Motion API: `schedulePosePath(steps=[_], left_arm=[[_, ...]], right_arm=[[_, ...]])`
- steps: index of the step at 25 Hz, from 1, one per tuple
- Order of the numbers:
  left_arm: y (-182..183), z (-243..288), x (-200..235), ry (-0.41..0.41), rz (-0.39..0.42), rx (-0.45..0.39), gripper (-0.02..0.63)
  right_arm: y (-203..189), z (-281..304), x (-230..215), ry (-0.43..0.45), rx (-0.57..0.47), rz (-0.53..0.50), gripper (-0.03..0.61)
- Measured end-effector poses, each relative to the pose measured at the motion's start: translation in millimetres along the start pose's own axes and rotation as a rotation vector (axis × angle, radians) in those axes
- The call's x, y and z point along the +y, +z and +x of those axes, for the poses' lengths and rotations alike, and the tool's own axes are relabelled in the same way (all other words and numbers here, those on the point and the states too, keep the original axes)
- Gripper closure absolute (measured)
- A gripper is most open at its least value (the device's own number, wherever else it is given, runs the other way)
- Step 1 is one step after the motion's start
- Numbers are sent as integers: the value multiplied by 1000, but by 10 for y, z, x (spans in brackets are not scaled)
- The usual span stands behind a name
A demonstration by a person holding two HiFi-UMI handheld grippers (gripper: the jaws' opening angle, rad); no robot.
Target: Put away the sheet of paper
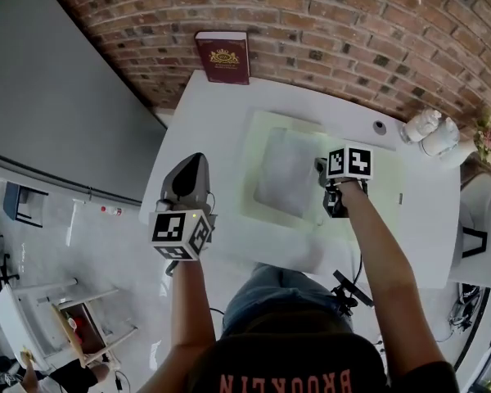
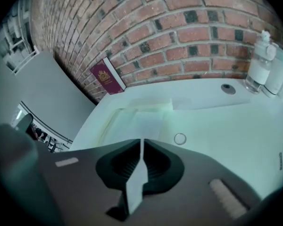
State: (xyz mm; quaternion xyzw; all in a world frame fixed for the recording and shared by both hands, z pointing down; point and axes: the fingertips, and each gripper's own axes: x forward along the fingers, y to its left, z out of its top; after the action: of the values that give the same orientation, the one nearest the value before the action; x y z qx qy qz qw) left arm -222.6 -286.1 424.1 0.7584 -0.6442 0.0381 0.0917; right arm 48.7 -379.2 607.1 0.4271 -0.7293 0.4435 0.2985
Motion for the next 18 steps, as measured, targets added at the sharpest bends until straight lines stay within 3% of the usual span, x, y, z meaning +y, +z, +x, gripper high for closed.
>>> schedulePosePath(steps=[1,6,10,18], left_arm=[[28,-3,-17,-1,2,-7,617],[175,14,-107,-9,7,-43,617],[357,79,-245,-40,27,-81,617],[661,206,-599,-105,60,-143,617]], right_arm=[[27,-60,0,3,-26,1,575],[139,-399,137,77,-151,-87,575],[330,-836,204,61,-309,-194,575],[668,-1825,218,13,-601,-279,577]])
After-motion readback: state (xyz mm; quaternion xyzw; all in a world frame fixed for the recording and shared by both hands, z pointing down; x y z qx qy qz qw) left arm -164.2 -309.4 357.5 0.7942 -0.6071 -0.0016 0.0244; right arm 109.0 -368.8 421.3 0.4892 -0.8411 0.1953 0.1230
